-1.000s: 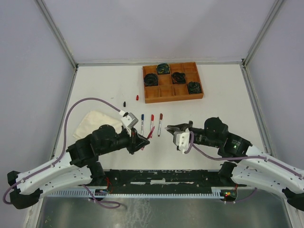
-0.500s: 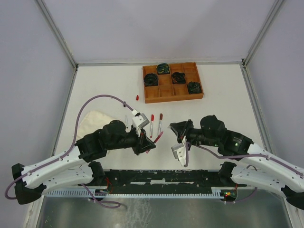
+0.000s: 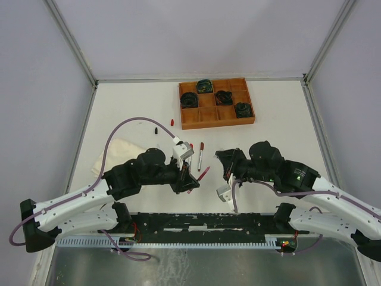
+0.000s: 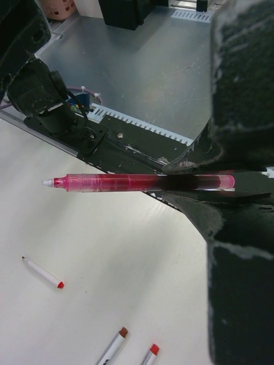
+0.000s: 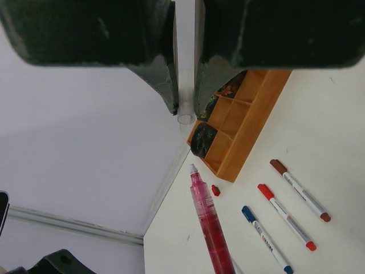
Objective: Insert the pens into the pen caps
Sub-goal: Insert the pen cap onto the pen.
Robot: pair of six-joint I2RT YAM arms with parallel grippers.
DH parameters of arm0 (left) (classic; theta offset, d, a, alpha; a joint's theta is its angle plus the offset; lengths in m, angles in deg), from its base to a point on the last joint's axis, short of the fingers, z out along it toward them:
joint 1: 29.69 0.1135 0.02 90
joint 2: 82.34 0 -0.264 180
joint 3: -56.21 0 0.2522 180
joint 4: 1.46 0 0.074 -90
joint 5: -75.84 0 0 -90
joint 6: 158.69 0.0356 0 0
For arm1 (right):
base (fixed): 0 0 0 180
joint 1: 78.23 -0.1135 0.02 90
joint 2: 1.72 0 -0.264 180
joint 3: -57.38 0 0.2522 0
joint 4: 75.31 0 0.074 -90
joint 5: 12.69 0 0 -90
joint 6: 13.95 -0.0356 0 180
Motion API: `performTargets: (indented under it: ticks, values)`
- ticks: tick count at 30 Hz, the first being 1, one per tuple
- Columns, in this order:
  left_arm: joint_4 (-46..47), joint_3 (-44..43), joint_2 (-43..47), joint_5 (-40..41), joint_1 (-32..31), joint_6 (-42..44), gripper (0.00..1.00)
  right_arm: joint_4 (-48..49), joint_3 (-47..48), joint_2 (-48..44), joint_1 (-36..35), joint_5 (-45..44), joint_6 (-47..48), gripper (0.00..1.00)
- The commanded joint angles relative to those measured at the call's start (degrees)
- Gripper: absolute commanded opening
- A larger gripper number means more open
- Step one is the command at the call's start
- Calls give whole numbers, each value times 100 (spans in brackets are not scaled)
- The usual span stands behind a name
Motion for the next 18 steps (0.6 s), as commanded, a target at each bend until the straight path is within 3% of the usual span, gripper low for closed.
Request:
performTargets:
  ticks: [1, 6, 18]
  values:
    - [549, -191, 49, -57, 10, -482, 3, -387, 463, 51, -29, -99, 698, 0]
    - [792, -120, 80, -13, 6, -722, 3, -1015, 910, 224, -82, -93, 1230, 0]
    - [1391, 54, 100, -36, 10, -1176, 3, -982, 1159, 368, -426, -480, 1542, 0]
